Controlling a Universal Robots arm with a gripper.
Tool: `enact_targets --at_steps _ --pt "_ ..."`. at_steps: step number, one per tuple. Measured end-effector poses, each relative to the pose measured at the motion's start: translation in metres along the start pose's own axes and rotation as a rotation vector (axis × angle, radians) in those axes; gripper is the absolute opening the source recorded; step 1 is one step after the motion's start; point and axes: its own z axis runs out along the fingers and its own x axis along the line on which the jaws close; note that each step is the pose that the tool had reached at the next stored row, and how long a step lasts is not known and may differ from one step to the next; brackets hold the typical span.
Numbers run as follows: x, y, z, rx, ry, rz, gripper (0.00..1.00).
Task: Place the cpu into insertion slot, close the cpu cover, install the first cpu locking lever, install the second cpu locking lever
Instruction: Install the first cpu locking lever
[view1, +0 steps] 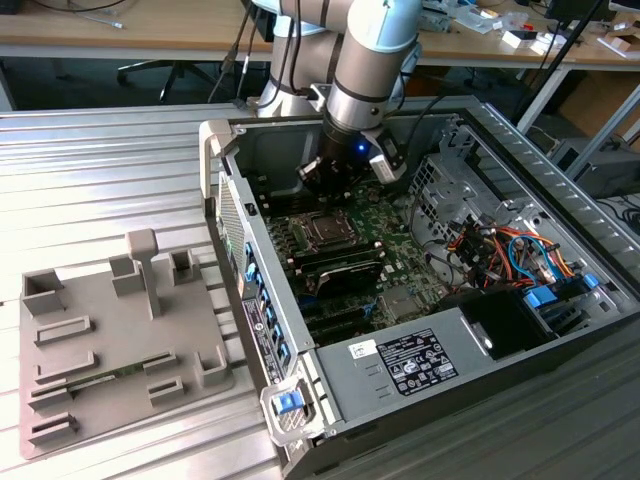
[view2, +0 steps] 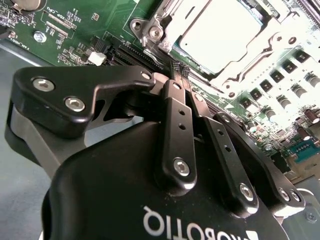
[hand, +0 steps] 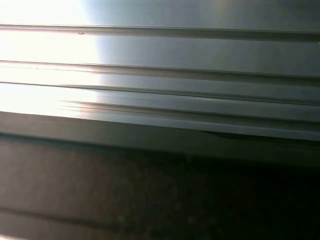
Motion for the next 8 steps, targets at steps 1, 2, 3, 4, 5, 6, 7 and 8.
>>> enact_targets --at_steps 1,2,3,4,5,6,7,8 --pt "-0.0002 -0.0004 0.0002 -0.0002 -0.0002 0.0 0.11" --pt "-0.0003 -0.0006 0.0002 -0.0002 -0.0001 0.0 0.11" --pt "-0.0003 -0.0008 0.0002 -0.0001 -0.0002 0.0 0.11" --pt "-0.0004 -0.0011 0.0002 -0.0001 -0.0002 0.0 0.11" --pt "-0.0004 -0.0013 0.0002 -0.0002 -0.0002 0.0 0.11" --pt "-0.0004 -0.0016 0.0002 -0.0002 -0.0002 0.0 0.11" --pt "-0.0003 -0.0024 0.0003 -0.0002 -0.0002 0.0 0.11" --pt "-0.0004 -0.0026 0.0003 -0.0002 -0.0002 0.0 0.11"
